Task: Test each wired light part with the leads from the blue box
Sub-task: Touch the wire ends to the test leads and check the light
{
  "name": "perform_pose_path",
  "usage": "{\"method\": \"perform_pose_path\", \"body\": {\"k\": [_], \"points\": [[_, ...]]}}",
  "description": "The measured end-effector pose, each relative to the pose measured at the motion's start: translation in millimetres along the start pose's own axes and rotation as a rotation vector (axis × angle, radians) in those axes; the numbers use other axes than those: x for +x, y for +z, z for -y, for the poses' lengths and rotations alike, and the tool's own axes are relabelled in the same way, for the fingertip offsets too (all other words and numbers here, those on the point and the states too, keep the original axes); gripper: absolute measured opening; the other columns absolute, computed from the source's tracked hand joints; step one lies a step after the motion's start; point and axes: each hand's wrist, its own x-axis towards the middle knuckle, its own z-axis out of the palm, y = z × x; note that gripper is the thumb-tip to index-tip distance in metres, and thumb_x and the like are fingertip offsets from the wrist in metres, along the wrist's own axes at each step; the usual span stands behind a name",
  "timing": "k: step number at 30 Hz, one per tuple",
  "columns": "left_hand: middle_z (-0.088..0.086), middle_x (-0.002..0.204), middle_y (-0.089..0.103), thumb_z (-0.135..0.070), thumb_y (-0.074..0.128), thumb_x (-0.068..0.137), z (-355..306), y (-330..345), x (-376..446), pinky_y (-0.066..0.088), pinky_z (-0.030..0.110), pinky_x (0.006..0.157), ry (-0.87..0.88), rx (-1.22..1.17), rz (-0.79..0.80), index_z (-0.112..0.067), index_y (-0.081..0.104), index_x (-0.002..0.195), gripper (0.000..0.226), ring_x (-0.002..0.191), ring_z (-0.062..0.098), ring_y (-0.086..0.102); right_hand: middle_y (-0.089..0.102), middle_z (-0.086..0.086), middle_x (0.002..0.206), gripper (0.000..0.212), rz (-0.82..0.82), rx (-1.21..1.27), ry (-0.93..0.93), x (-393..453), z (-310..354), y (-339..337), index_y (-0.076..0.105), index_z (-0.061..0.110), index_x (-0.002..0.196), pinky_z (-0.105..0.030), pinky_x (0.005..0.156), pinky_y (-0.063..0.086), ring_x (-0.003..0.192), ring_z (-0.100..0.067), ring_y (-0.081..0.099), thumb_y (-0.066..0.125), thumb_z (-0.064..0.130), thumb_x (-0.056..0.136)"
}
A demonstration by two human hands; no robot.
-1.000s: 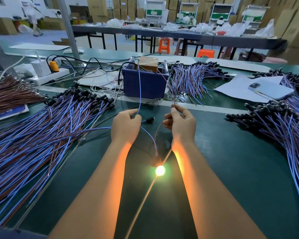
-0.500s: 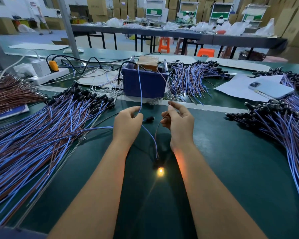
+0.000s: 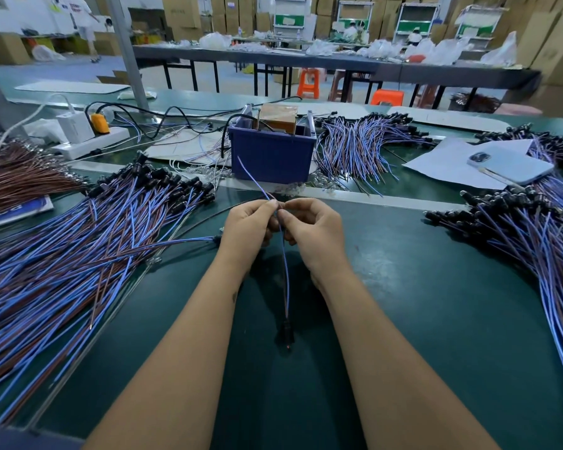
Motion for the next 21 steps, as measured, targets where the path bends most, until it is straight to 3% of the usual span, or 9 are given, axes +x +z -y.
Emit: {"method": "perform_pose_path", "body": {"k": [4,7,9,11,14,17,21], "points": [[-0.007,0.052,0.050,-0.018,0.058,0.095,3,-3,1,0.031,0.014,0.040,-0.002,0.000,-0.003,-0.018,0.066,0.061,0.035,0.043,0.005,0.037,0.066,0.004,0.065,0.018,0.045,-0.019,-0.026,-1,0,-1,0.070,0.016,0.079,-0.015,0.051,0.044,0.052,0.000,0.055,0.064,0.003,0.089],[-0.008,0.051,0.050,-0.016,0.059,0.095,3,-5,3,0.034,0.013,0.041,-0.033,-0.063,-0.036,-0.018,0.065,0.065,0.030,0.042,0.003,0.040,0.062,-0.002,0.068,0.028,0.066,-0.098,-0.063,0,-3,-1,0.070,0.021,0.087,-0.022,0.053,0.045,0.056,-0.011,0.052,0.058,-0.005,0.088],[-0.009,0.049,0.050,-0.014,0.059,0.095,2,-5,5,0.035,0.012,0.040,-0.053,-0.127,-0.063,-0.013,0.061,0.070,0.025,0.041,0.002,0.041,0.059,-0.004,0.068,0.034,0.100,-0.201,-0.106,-1,-5,0,0.069,0.025,0.093,-0.027,0.057,0.045,0.059,-0.016,0.050,0.061,-0.006,0.084],[-0.010,0.048,0.051,-0.012,0.058,0.095,2,-6,6,0.035,0.012,0.039,-0.066,-0.178,-0.090,-0.012,0.058,0.071,0.024,0.040,0.001,0.043,0.060,-0.002,0.068,0.032,0.135,-0.215,-0.118,-3,-5,2,0.069,0.024,0.099,-0.023,0.058,0.045,0.059,-0.012,0.049,0.070,-0.002,0.081],[-0.009,0.051,0.056,-0.012,0.057,0.096,2,-9,7,0.038,0.013,0.040,-0.078,-0.259,-0.115,-0.011,0.055,0.073,0.023,0.042,0.001,0.047,0.056,0.007,0.063,0.033,0.195,-0.110,-0.111,-4,-1,1,0.070,0.023,0.101,-0.015,0.057,0.043,0.055,-0.004,0.047,0.074,-0.001,0.078],[-0.007,0.049,0.057,-0.011,0.057,0.096,1,-11,7,0.044,0.014,0.041,-0.082,-0.350,-0.123,-0.011,0.053,0.075,0.022,0.042,0.002,0.052,0.059,0.001,0.070,0.031,0.285,-0.003,-0.039,-6,1,0,0.072,0.013,0.109,-0.023,0.064,0.043,0.065,-0.013,0.047,0.072,-0.002,0.081],[-0.003,0.058,0.066,-0.009,0.063,0.091,-1,-13,4,0.047,0.014,0.047,-0.059,-0.439,-0.146,-0.013,0.059,0.078,0.015,0.047,0.004,0.058,0.067,-0.001,0.076,0.019,0.200,0.224,0.073,-5,2,1,0.070,0.017,0.110,-0.018,0.058,0.046,0.058,-0.009,0.053,0.059,0.012,0.095]]}}
